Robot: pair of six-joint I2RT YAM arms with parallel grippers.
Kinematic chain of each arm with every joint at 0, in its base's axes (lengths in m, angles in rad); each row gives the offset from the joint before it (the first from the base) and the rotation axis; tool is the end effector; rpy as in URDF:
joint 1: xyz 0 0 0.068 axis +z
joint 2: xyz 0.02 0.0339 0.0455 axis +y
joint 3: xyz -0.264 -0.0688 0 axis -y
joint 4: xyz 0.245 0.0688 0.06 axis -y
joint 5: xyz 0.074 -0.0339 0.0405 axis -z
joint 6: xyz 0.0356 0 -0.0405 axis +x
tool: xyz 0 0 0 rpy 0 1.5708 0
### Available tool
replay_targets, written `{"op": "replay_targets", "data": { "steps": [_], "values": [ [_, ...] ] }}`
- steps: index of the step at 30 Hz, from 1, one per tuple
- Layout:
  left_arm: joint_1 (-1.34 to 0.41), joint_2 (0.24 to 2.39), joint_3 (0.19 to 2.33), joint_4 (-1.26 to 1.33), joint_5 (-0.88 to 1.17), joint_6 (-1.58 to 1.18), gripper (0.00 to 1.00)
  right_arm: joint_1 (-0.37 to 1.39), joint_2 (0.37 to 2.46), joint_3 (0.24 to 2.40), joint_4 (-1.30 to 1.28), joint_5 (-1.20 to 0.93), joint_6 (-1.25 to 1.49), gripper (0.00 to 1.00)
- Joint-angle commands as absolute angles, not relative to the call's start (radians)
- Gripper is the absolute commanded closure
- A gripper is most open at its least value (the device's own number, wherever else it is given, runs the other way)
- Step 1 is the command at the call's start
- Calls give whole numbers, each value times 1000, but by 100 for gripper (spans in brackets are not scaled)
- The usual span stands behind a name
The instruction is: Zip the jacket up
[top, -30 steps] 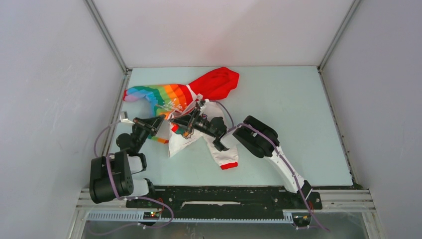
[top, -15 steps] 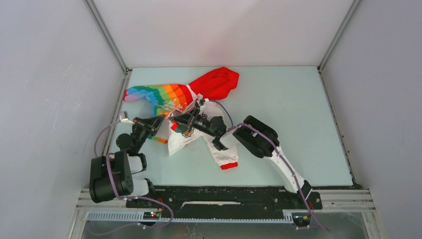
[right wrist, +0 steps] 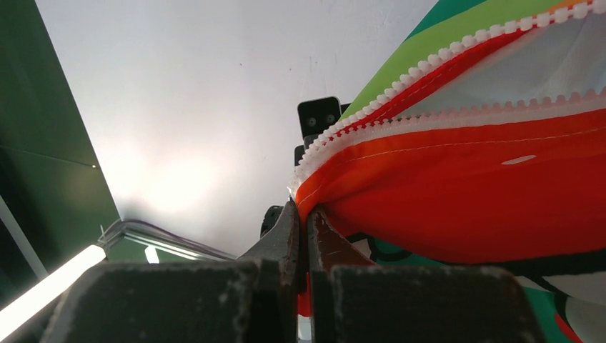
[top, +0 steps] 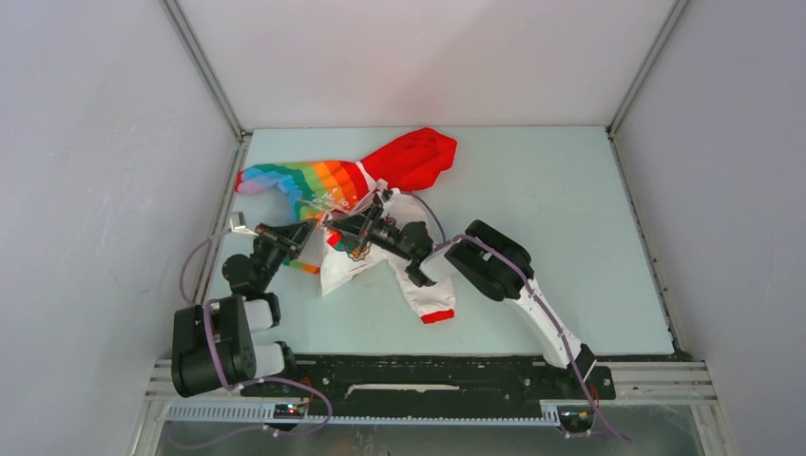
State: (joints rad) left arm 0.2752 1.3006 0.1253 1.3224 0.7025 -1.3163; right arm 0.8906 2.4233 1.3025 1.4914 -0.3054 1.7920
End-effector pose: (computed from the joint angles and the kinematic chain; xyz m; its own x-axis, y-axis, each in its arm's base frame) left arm 0.1981 0.0320 0.1798 -0.3591 -0.8689 -0.3407 0.2392 0.2672 -0.9335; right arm 0.2936 0.3799 0.1318 -0.9454 0.3109 0.0983 -0.0209 -0.3585 0.9333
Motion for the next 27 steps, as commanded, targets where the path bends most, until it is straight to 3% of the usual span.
{"op": "replay_targets", "data": {
  "steps": [1, 16, 27],
  "values": [
    [257, 1250, 104, 1294, 759, -1267, 100, 875, 2432, 1347, 1527, -273, 1797, 100],
    [258, 965, 196, 627, 782, -942, 100, 858, 2465, 1391, 1517, -335, 1833, 100],
    [237, 886, 266, 378, 747, -781, 100, 839, 2471, 1402, 1482, -282, 1857, 100]
  ]
}}
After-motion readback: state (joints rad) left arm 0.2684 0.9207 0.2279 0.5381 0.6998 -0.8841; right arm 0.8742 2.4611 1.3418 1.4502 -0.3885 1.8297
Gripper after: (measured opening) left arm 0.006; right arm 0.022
